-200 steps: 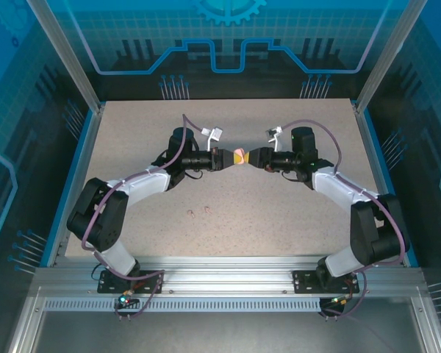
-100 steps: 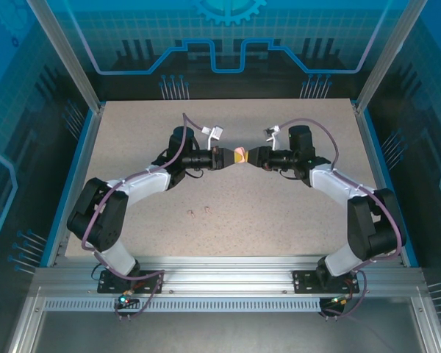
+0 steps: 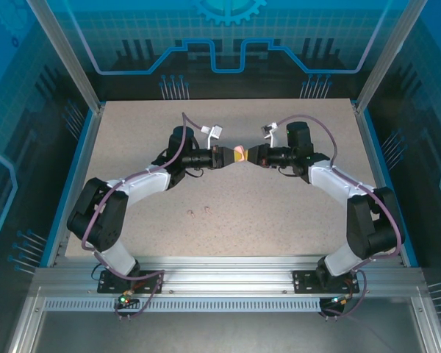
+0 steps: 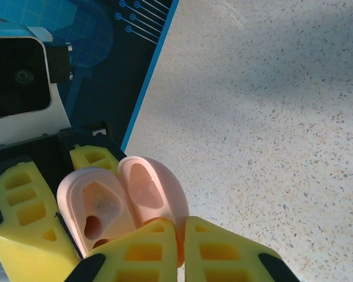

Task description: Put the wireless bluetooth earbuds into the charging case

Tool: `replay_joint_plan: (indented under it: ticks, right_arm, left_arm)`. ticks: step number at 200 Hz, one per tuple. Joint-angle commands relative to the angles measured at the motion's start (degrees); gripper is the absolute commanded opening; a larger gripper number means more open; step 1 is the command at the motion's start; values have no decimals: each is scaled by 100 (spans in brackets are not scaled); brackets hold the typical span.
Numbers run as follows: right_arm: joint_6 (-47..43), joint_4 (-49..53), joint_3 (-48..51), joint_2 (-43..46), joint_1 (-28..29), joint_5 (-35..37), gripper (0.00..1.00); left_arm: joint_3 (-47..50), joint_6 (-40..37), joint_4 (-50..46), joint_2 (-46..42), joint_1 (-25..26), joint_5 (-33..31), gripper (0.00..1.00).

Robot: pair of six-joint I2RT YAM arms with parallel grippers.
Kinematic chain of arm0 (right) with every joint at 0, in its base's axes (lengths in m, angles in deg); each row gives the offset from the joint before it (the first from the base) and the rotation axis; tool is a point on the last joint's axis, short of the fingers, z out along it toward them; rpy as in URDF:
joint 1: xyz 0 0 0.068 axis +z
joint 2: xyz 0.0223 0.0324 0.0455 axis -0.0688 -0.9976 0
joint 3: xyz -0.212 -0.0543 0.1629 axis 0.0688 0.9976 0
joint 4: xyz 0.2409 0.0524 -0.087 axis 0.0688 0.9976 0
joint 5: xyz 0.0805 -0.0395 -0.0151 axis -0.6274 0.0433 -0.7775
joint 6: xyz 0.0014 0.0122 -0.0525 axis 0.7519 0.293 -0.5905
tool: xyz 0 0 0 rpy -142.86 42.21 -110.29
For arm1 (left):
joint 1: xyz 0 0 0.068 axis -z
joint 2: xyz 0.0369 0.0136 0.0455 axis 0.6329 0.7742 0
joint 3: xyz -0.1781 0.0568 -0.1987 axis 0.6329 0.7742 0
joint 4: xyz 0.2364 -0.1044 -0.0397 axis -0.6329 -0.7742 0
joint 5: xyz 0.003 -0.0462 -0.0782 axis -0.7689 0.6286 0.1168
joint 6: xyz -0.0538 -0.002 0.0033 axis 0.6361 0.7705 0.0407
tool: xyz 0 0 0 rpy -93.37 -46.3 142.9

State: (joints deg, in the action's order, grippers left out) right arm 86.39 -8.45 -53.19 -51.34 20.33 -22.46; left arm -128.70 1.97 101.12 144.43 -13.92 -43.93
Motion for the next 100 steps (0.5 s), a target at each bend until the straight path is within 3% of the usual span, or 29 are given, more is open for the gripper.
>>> replay_joint_plan:
  ticks: [1,30,72,100]
  right_arm:
    - [-111,115,-214,-16,102,66,3]
    - [-190,281,-257,46,102,171,0]
    - [-411,749,-394,175,103,458,0]
    - [-799,1326,-547,276,102,851,0]
  left_arm:
    - [-51,-82,78,-30,110,195,10]
    - [11,-172,-73,-144,111,-30,53]
    - [-3,-500,-615,-472,87,-421,97]
    - [-142,-944,-1426,-793,17,-822,99]
